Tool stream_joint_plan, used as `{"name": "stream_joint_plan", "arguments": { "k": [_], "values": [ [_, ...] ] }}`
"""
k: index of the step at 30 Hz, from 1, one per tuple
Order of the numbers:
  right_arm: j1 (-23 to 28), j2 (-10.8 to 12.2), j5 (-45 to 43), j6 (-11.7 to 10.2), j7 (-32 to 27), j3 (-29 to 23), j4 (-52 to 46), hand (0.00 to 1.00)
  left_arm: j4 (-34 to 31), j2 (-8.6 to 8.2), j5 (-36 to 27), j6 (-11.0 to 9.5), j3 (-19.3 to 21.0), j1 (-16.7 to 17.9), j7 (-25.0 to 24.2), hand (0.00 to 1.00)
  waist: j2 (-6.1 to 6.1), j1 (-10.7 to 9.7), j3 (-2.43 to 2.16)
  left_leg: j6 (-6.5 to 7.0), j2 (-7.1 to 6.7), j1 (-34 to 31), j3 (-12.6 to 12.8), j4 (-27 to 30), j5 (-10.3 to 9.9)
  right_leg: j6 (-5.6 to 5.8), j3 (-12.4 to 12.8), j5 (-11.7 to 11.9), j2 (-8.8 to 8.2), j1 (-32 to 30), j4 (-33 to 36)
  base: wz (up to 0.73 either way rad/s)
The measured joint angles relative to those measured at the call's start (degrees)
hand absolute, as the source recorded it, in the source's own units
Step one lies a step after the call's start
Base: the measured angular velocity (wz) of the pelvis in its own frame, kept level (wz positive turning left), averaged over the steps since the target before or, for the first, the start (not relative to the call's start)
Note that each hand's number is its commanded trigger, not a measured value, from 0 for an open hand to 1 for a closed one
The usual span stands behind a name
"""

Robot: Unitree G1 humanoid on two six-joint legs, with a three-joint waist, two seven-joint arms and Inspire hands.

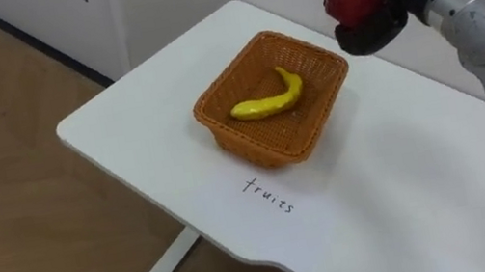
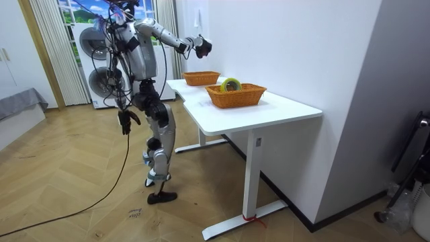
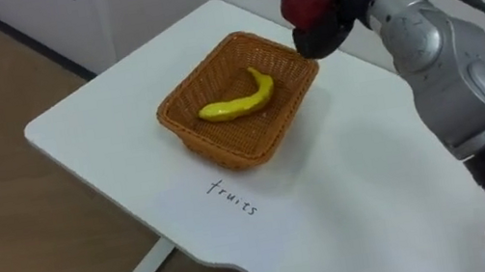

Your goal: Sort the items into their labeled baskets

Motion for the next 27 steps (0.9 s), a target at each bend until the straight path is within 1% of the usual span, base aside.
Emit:
{"name": "stream_joint_plan", "arguments": {
  "k": [2,5,9,10,12,16,17,18,21,24,27],
  "values": [
    [1.5,0.6,0.0,0.0,0.0,1.1,0.0,1.0,-0.1,0.0,0.1,0.2,0.0,0.1,0.0,0.0,-0.29,0.4,-0.08,0.12,-0.17,0.2,-0.3,0.0,-0.1,0.14,0.0,-0.1,-0.08,0.4,-0.1,0.16],
    [3.1,1.9,0.1,0.1,0.1,2.0,0.0,1.0,-0.4,-0.03,0.1,0.8,0.0,0.7,0.0,0.0,-0.46,1.1,-0.05,0.24,-0.48,0.1,-0.8,0.1,-0.2,0.41,-0.1,-0.2,-0.28,0.5,-0.2,0.07],
    [3.4,2.0,0.1,0.1,0.1,2.0,0.0,1.0,-2.1,-0.03,0.1,1.0,0.1,1.6,0.1,0.0,-0.45,1.9,-0.06,0.35,-0.83,-0.3,-0.9,0.2,-0.2,0.61,-1.0,-0.4,-0.49,0.5,-0.7,0.02],
    [3.4,2.0,0.1,0.1,0.1,2.0,0.0,1.0,-2.6,-0.01,0.1,1.0,0.1,1.7,0.2,0.0,-0.49,1.9,-0.09,0.35,-0.99,-0.7,-1.5,0.3,-0.2,0.62,-1.5,-0.4,-0.53,0.5,-0.7,0.13],
    [3.4,2.0,0.3,0.1,0.1,2.0,0.0,1.0,-3.4,-0.01,0.1,1.0,0.0,2.1,0.2,0.0,-0.55,2.2,-0.13,0.36,-1.02,-0.6,-1.6,0.3,-0.2,0.62,-1.5,-0.4,-0.53,0.4,-0.7,0.08],
    [3.4,2.1,2.2,-0.1,-1.1,2.1,2.5,1.0,-3.1,0.31,0.1,0.8,0.1,2.5,0.2,0.0,-0.89,3.7,-0.31,0.36,-1.06,-0.4,-2.0,0.2,-0.2,0.67,-1.5,-0.4,-0.52,0.6,-0.8,0.01],
    [3.4,2.1,2.2,-0.1,-1.4,2.3,2.9,1.0,-2.9,0.4,0.1,0.8,0.1,2.5,0.2,0.0,-0.98,3.8,-0.3,0.36,-1.09,-0.4,-2.2,0.2,-0.2,0.7,-1.5,-0.4,-0.52,0.6,-0.8,0.1],
    [3.4,2.1,2.2,-0.1,-1.7,2.7,3.5,1.0,-2.6,0.56,0.1,0.8,0.1,2.5,0.2,0.0,-1.19,3.8,-0.19,0.35,-1.09,-0.4,-2.2,0.2,-0.2,0.76,-1.5,-0.5,-0.52,0.4,-0.7,0.06],
    [3.4,2.1,2.2,-0.2,-2.1,3.5,4.6,1.0,-1.5,0.58,0.0,0.6,0.2,2.6,0.1,0.0,-1.6,4.9,0.02,0.34,-1.19,-0.8,-2.7,0.3,-0.2,0.8,-1.7,-0.5,-0.48,0.6,-0.7,0.06],
    [3.4,2.1,3.4,-0.2,-2.4,4.2,5.5,1.0,-1.4,0.48,-0.5,0.6,0.1,2.7,0.0,0.0,-1.65,5.4,0.05,0.37,-1.24,-0.8,-2.9,0.5,-0.2,0.8,-2.7,-0.5,-0.56,0.4,-0.7,0.09],
    [3.4,2.1,4.5,-0.9,-2.5,5.1,6.3,1.0,-1.6,0.48,-0.5,0.6,0.0,2.6,-0.3,0.0,-1.51,5.9,0.15,0.39,-1.3,-1.0,-3.2,1.2,-0.3,0.8,-2.9,-0.5,-0.58,0.4,-0.6,0.05]
  ]
}}
